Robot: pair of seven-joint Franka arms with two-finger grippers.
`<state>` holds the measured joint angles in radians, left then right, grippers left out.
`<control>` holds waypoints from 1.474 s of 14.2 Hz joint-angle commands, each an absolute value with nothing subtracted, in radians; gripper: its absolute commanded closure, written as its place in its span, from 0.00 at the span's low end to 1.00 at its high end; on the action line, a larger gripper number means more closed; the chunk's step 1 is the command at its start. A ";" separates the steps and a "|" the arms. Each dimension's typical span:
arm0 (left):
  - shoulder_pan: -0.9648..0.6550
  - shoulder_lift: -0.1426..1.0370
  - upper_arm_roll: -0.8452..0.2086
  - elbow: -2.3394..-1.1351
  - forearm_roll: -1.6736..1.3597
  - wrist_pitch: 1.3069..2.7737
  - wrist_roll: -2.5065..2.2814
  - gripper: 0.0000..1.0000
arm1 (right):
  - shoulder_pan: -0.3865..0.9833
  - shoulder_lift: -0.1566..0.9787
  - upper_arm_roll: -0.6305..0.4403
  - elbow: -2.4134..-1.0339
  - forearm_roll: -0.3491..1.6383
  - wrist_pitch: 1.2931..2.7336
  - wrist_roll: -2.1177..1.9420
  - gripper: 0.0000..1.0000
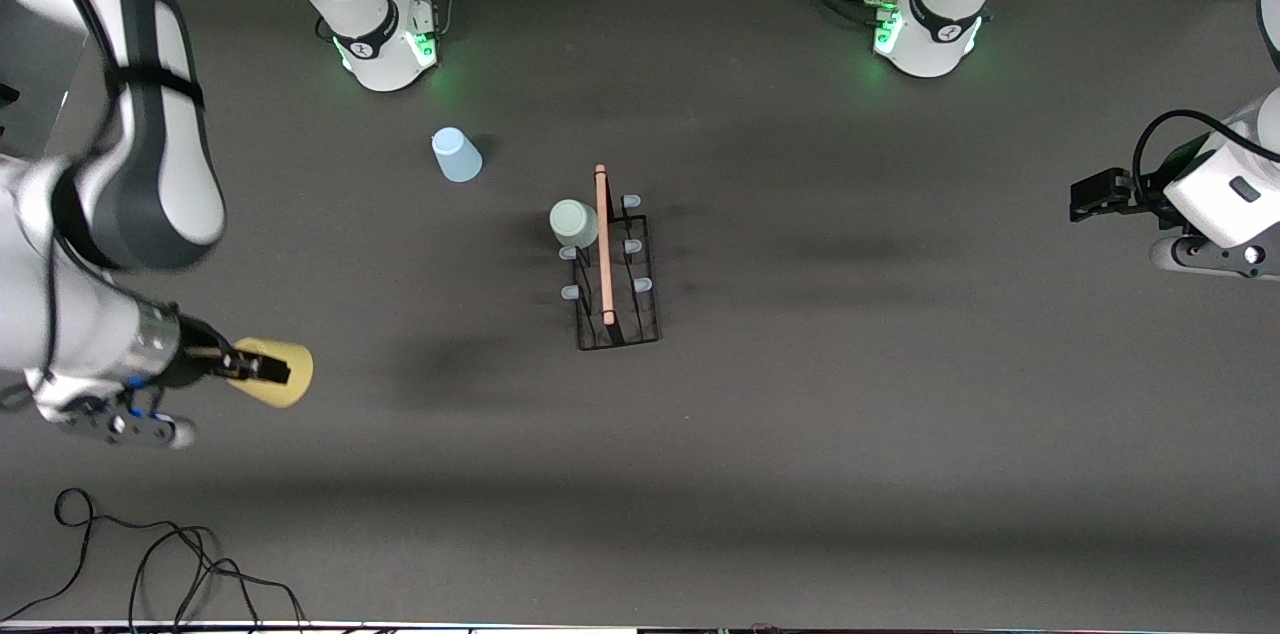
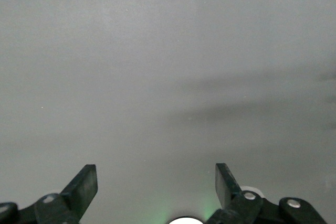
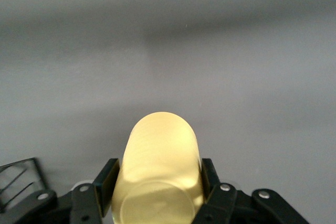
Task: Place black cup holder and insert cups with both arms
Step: 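Carry the yellow cup with the right gripper over the rack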
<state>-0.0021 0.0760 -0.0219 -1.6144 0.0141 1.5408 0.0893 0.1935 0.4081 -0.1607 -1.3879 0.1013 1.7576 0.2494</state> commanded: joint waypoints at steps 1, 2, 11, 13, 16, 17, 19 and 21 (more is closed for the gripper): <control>-0.002 0.058 -0.020 -1.623 0.018 1.531 0.097 0.00 | 0.285 0.359 -0.161 -1.407 0.080 1.692 0.520 0.95; -0.002 0.058 -0.021 -1.623 0.018 1.531 0.097 0.00 | 0.326 0.353 -0.161 -1.405 0.086 1.680 0.637 0.95; -0.003 0.058 -0.021 -1.623 0.018 1.531 0.097 0.00 | 0.682 0.442 -0.160 -1.322 0.127 1.707 1.537 0.98; -0.002 0.058 -0.021 -1.623 0.018 1.531 0.097 0.00 | 0.698 0.463 -0.160 -1.322 0.129 1.750 1.552 0.98; -0.002 0.058 -0.021 -1.623 0.018 1.531 0.097 0.00 | 0.700 0.483 -0.160 -1.397 0.129 1.843 1.551 0.98; -0.002 0.058 -0.021 -1.623 0.018 1.531 0.097 0.00 | 0.701 0.482 -0.160 -1.438 0.129 1.891 1.552 0.98; -0.002 0.058 -0.021 -1.623 0.018 1.531 0.097 0.00 | 0.725 0.483 -0.160 -1.491 0.130 1.965 1.554 0.98; -0.002 0.058 -0.021 -1.623 0.018 1.531 0.097 0.00 | 0.727 0.497 -0.160 -1.522 0.130 2.015 1.555 0.98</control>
